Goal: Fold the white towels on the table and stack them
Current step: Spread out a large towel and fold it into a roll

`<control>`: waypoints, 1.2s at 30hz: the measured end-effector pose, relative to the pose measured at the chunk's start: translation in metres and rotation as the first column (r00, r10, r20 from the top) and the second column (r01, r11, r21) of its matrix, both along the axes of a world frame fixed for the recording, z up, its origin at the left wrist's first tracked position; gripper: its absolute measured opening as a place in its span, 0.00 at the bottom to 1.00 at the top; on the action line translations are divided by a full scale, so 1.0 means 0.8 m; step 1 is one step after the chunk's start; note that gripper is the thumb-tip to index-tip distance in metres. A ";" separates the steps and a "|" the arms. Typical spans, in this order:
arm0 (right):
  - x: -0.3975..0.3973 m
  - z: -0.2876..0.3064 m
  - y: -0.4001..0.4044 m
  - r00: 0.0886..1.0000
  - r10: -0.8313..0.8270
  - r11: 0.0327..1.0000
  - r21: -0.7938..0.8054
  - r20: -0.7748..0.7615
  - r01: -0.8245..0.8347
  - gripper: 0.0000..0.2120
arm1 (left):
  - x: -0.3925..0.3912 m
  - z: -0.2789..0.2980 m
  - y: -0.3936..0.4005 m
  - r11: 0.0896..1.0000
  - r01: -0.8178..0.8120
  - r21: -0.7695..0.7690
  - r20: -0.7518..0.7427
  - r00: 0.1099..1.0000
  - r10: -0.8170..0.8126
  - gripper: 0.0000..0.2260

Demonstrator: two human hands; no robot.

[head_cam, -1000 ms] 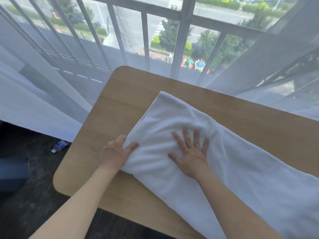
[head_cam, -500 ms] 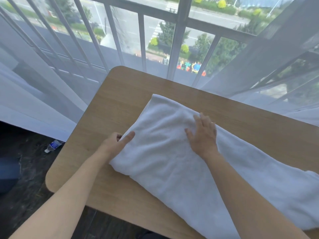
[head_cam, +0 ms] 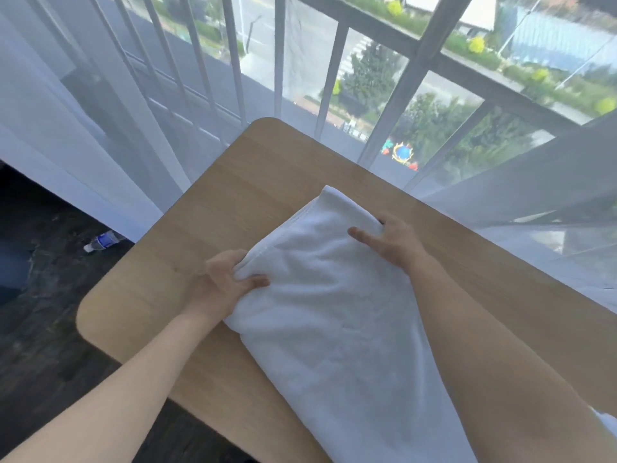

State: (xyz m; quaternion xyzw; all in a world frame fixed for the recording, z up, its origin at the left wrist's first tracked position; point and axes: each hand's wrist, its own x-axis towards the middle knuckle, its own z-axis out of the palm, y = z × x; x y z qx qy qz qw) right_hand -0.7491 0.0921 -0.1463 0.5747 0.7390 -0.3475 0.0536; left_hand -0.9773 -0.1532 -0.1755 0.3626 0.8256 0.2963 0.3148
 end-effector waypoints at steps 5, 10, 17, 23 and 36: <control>-0.005 0.007 0.013 1.000 -0.031 0.957 -0.288 0.000 0.029 0.35 | 0.020 -0.002 -0.005 1.000 0.004 0.031 -0.341 0.940 0.007 0.17; -0.003 0.020 0.030 0.967 -0.204 0.859 -0.502 -0.153 0.102 0.36 | 0.031 0.004 -0.011 0.962 0.067 0.265 -0.340 0.940 0.028 0.16; -0.005 0.032 0.059 0.968 -0.213 0.526 -0.851 -0.137 -0.005 0.45 | 0.032 0.010 -0.027 0.945 -0.053 0.322 -0.154 0.982 0.108 0.10; -0.005 0.021 0.072 0.965 -0.172 0.509 -0.857 -0.198 -0.085 0.39 | 0.036 0.008 -0.025 0.953 -0.171 0.251 -0.072 0.978 0.195 0.09; -0.008 -0.017 0.089 0.765 -0.454 0.437 -0.863 -0.457 -0.256 0.52 | 0.050 -0.024 -0.008 0.938 -0.297 0.179 -0.380 0.859 0.344 0.08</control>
